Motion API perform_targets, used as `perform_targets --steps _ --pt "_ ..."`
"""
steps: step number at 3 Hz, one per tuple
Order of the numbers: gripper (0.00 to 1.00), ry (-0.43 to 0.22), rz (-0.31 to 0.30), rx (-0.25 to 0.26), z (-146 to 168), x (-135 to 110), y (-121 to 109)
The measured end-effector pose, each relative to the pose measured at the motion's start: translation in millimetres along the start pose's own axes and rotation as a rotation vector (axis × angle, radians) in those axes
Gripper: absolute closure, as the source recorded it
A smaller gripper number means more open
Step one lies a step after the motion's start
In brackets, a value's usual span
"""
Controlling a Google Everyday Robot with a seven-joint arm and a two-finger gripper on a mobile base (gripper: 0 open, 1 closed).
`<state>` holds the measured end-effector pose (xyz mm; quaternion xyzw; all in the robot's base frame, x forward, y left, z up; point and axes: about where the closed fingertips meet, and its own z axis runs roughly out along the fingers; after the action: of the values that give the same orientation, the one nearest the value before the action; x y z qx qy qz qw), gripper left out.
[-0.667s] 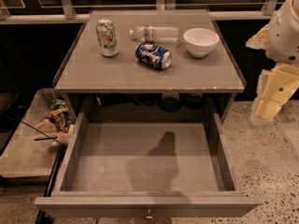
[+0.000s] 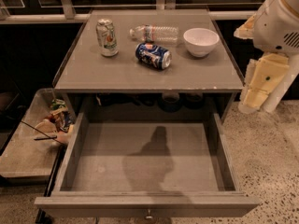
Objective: Place pepsi can into top drawer
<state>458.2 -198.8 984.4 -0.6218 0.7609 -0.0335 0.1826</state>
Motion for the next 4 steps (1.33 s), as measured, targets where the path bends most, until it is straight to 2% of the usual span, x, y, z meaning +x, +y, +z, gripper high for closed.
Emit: perform_targets --steps 1,2,3,4 --pt "0.00 -0.078 -0.049 0.031 5 -25 -24" --pt "0.00 -0.200 -0.059 0.089 12 -50 -53" --pt "0.00 -0.327 0.002 0.162 21 -72 -87" --pt "0.00 -0.326 -0.004 0.171 19 -77 -84"
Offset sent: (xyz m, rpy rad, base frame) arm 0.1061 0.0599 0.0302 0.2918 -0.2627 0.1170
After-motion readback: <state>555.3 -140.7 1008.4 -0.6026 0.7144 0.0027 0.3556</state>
